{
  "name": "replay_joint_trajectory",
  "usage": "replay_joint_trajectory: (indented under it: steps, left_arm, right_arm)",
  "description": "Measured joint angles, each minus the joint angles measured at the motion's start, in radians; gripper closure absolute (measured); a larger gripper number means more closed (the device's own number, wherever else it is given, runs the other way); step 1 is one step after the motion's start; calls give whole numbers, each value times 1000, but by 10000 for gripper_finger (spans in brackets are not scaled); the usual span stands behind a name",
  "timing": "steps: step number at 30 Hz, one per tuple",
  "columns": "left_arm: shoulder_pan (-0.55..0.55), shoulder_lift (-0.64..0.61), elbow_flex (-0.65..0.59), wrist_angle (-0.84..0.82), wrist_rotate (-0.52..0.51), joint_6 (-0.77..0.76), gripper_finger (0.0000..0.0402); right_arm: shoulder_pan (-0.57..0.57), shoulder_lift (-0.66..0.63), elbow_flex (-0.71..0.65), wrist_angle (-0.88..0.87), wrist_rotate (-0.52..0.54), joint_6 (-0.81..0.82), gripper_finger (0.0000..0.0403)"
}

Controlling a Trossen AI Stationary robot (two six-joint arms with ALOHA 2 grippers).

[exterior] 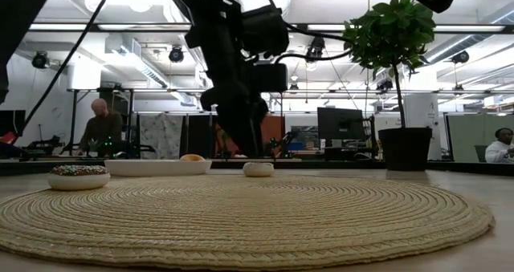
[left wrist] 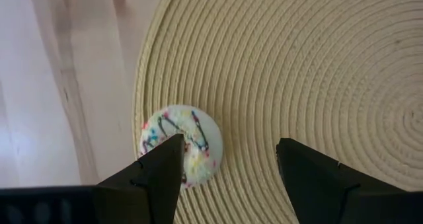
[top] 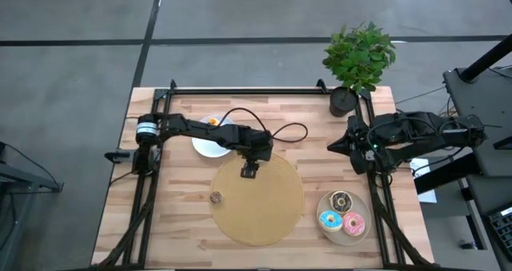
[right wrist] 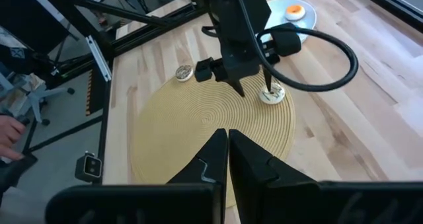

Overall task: Pick & Place donuts
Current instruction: Put the small white donut into the white plate

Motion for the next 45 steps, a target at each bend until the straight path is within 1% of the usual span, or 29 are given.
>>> replay_joint_trajectory:
  steps: [9,23,33,45]
  left_arm:
    - [2,9,0,4,-19,1,189]
    - [6,9,0,4,-19,1,189]
    - [7,7,-40,9,-16,-3,189]
    - [7,7,-46,41,-11,-6,189]
  right_arm:
    - [0,4,-1,-1,0,2,394]
    - [0,4,-11,-8,5,2,394]
    - [0,4,-22,-7,6,10,394]
    - [0,4,-22,-6,8,11,394]
